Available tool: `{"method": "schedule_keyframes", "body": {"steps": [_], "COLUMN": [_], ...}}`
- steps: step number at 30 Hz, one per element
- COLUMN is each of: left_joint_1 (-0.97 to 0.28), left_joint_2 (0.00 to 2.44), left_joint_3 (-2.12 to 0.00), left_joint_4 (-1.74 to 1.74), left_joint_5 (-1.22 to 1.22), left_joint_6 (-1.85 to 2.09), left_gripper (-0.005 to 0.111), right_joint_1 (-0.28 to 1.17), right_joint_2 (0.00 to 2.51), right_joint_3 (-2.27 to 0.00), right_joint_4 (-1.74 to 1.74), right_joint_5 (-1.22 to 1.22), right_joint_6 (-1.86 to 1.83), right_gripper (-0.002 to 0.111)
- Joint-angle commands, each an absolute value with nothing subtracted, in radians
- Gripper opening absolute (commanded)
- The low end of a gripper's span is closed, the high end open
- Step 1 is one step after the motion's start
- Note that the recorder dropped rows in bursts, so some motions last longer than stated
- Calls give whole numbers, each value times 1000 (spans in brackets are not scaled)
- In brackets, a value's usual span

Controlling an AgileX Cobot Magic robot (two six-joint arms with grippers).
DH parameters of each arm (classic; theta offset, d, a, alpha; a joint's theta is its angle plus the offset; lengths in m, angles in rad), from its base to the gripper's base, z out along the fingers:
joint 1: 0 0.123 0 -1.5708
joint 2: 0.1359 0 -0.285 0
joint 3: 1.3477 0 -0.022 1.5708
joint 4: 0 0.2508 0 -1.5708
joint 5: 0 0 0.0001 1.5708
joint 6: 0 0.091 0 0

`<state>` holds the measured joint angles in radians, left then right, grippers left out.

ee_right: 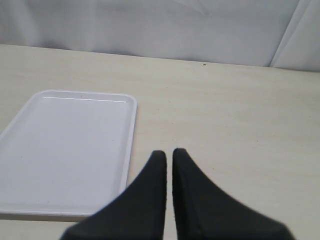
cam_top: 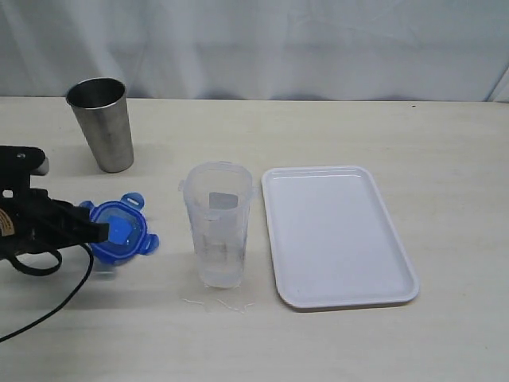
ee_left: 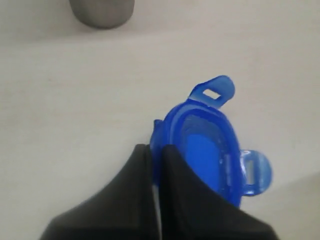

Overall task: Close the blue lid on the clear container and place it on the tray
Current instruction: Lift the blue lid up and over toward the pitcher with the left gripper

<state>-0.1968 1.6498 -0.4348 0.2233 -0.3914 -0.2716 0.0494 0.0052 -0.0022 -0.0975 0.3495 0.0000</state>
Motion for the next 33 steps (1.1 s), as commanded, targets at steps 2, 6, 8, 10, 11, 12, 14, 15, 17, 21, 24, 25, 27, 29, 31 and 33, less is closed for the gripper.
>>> {"method": "schedule_keyframes", "body": {"steps": [2, 6, 8, 10, 11, 12, 14, 15, 17, 21, 24, 25, 27, 29, 31, 33], "left_joint_1": [-199, -238, -270, -287, -287, -287, -287, -287, -287, -287, -287, -287, -287, -287, -287, -294], "left_joint_2": [1531, 1453, 1424, 1409, 1407, 1405, 1405, 1405, 1405, 1405, 1405, 1405, 1405, 1405, 1405, 1405], "left_joint_3": [-432, -432, -432, -432, -432, -432, -432, -432, -432, -432, -437, -444, -462, -488, -523, -563], "left_joint_4": [244, 344, 366, 354, 353, 353, 351, 349, 357, 361, 356, 356, 356, 356, 361, 364], "left_joint_5": [-402, -460, -515, -572, -609, -640, -689, -714, -769, -876, -917, -917, -917, -915, -904, -870], "left_joint_6": [-287, -293, -293, -284, -284, -284, -275, -260, -236, -154, -65, -36, 0, 10, 12, 32], "left_gripper": [0, 0, 0, 0, 0, 0, 0, 0, 0, 0, 0, 0, 0, 0, 0, 0], "right_joint_1": [46, 46, 46, 46, 46, 46, 46, 46, 46, 46, 46, 46, 46, 46, 46, 46], "right_joint_2": [0, 0, 0, 0, 0, 0, 0, 0, 0, 0, 0, 0, 0, 0, 0, 0], "right_joint_3": [0, 0, 0, 0, 0, 0, 0, 0, 0, 0, 0, 0, 0, 0, 0, 0], "right_joint_4": [-90, -90, -90, -90, -90, -90, -90, -90, -90, -90, -90, -90, -90, -90, -90, -90], "right_joint_5": [346, 346, 346, 346, 346, 346, 346, 346, 346, 346, 346, 346, 346, 346, 346, 346], "right_joint_6": [0, 0, 0, 0, 0, 0, 0, 0, 0, 0, 0, 0, 0, 0, 0, 0], "right_gripper": [5, 5, 5, 5, 5, 5, 5, 5, 5, 5, 5, 5, 5, 5, 5, 5]}}
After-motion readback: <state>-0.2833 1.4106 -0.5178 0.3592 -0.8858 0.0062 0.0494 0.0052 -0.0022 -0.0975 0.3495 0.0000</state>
